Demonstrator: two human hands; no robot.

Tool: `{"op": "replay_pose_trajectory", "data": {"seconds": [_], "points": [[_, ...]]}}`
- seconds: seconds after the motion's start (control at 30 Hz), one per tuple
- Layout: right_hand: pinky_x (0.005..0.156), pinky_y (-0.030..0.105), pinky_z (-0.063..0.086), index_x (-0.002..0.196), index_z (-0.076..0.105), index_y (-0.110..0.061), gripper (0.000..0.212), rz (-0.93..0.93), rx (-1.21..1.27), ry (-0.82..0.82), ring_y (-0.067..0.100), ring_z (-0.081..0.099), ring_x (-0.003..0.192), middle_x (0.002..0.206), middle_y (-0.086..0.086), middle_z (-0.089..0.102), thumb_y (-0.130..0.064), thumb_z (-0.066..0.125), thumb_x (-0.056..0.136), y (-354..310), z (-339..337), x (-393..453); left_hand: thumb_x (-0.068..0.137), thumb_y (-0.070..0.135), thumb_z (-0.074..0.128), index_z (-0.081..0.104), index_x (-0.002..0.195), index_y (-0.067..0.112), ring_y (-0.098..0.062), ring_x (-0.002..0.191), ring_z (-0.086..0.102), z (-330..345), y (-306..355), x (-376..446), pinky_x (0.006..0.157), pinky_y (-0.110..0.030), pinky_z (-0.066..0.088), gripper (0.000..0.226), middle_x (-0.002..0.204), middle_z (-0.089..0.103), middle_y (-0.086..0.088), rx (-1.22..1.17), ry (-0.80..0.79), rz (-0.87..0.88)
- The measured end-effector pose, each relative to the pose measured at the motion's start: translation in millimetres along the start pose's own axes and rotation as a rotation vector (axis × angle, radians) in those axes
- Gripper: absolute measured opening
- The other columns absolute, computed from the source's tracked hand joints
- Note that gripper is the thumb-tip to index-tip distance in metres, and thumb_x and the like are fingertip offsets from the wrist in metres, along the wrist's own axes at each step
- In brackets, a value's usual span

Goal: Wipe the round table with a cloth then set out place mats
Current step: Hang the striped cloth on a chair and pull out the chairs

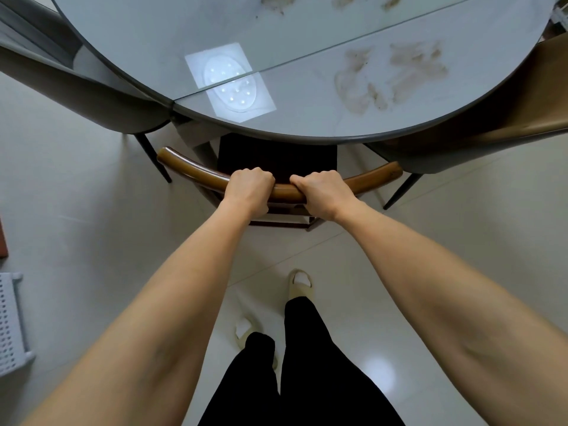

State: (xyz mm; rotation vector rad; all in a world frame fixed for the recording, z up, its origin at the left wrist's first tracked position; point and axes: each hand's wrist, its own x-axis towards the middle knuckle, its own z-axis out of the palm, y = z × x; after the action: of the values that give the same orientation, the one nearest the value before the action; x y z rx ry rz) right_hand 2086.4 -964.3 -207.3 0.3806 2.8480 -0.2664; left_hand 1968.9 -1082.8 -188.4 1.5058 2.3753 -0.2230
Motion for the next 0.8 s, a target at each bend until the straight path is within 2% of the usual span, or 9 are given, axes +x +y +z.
{"op": "replay_pose_trajectory", "data": {"seconds": [0.13, 0.23, 0.37, 0.57, 0.8], "points": [[0.069, 0.033, 0.052, 0.106, 0.052, -0.021, 0.020, 0.018, 0.030, -0.035, 0.018, 0.056, 0.068, 0.077, -0.003, 0.051, -0.013, 0.058, 0.089, -4.4, 0.2, -2.5, 0.082, 0.012, 0.062, 0.063, 0.107, 0.019, -0.024, 0.083, 0.061, 2.7, 0.2, -3.9, 0.067, -0.031, 0.040, 0.025, 0.090, 0.063, -0.004, 0.012, -0.014, -0.005], [0.072, 0.034, 0.051, 0.105, 0.053, -0.020, 0.020, 0.042, 0.038, -0.046, 0.017, 0.051, 0.069, 0.078, -0.002, 0.049, -0.013, 0.060, 0.088, -6.1, -1.0, -5.2, 0.082, 0.011, 0.064, 0.063, 0.107, 0.019, -0.023, 0.084, 0.062, 2.0, 2.9, -4.5, 0.068, -0.031, 0.041, 0.027, 0.091, 0.064, -0.004, 0.000, -0.028, -0.003], [0.074, 0.035, 0.052, 0.104, 0.053, -0.021, 0.019, 0.059, 0.054, -0.030, 0.021, 0.060, 0.074, 0.083, 0.001, 0.058, -0.014, 0.060, 0.088, -10.6, 4.1, -11.6, 0.082, 0.013, 0.065, 0.064, 0.107, 0.020, -0.022, 0.086, 0.062, 1.7, 2.7, -7.7, 0.072, -0.031, 0.045, 0.026, 0.093, 0.064, -0.004, 0.012, -0.032, 0.024], [0.071, 0.032, 0.053, 0.106, 0.055, -0.023, 0.020, 0.065, 0.102, 0.027, 0.019, 0.061, 0.073, 0.084, -0.001, 0.062, -0.014, 0.060, 0.089, -18.0, 8.0, -16.5, 0.083, 0.012, 0.064, 0.062, 0.109, 0.018, -0.023, 0.088, 0.063, 2.2, 2.5, -13.9, 0.076, -0.033, 0.048, 0.027, 0.096, 0.064, -0.005, 0.048, -0.026, 0.018], [0.074, 0.033, 0.053, 0.105, 0.056, -0.023, 0.020, 0.066, 0.116, 0.043, 0.018, 0.061, 0.074, 0.085, 0.000, 0.063, -0.013, 0.060, 0.088, -16.9, 11.9, -19.8, 0.084, 0.011, 0.063, 0.062, 0.109, 0.017, -0.023, 0.087, 0.063, 6.8, 5.9, -15.9, 0.070, -0.031, 0.040, 0.025, 0.096, 0.064, -0.006, 0.059, 0.001, 0.009]]}}
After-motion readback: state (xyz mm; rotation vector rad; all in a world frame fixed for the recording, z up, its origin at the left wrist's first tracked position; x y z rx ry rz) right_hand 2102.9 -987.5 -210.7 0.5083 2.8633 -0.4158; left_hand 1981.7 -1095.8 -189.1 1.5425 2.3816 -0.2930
